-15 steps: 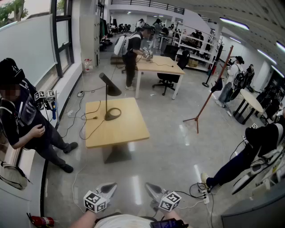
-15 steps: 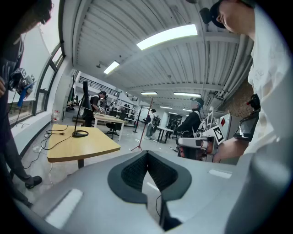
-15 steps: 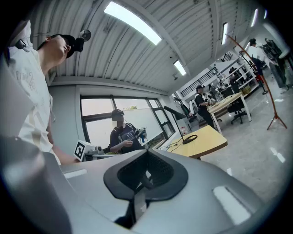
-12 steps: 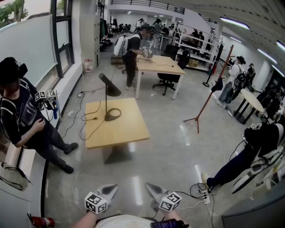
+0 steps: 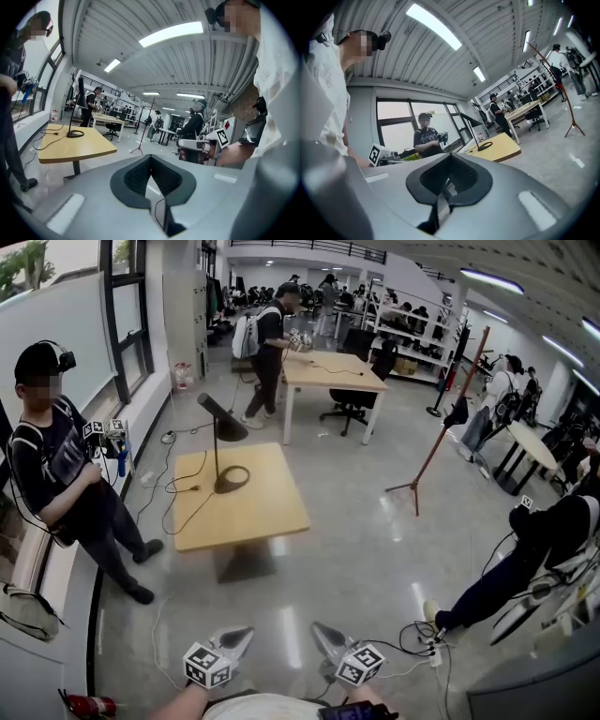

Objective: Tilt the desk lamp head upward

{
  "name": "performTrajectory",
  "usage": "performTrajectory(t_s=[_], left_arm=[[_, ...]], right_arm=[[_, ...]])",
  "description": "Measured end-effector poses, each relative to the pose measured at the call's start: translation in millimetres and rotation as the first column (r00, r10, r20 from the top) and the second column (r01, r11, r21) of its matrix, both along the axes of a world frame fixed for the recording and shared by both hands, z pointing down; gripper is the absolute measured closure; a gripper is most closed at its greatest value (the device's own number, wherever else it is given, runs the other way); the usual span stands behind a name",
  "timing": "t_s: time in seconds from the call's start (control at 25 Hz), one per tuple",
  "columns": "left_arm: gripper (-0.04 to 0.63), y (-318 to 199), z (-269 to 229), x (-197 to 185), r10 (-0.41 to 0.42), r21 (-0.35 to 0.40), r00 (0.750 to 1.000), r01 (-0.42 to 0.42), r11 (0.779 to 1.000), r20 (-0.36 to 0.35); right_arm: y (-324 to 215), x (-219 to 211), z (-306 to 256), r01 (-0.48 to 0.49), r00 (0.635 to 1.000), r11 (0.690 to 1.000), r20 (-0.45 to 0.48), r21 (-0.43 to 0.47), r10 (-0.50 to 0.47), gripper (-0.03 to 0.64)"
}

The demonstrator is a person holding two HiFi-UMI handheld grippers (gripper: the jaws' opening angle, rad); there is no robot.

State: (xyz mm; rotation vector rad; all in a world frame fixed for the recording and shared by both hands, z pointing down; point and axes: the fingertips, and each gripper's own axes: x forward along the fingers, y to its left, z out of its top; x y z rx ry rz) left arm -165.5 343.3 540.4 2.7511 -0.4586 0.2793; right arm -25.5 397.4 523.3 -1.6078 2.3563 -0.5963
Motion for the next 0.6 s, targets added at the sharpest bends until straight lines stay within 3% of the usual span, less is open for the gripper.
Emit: performTrajectory(t_s=[0.28, 0.6], left_arm=[[0.595, 3, -7, 20, 0.003, -0.013, 1.000, -0.004, 1.000, -0.030], [0.595, 11, -6, 54, -0.023, 0.022, 1.000, 0.022, 0.999, 0.011]], right_arm=[[5, 18, 7, -0.012, 1.000, 1.000, -0.006, -0.021, 0.012, 0.604], [10, 57, 8, 0.002, 0.999, 1.000, -0.033, -0.011, -0.002, 0.604]])
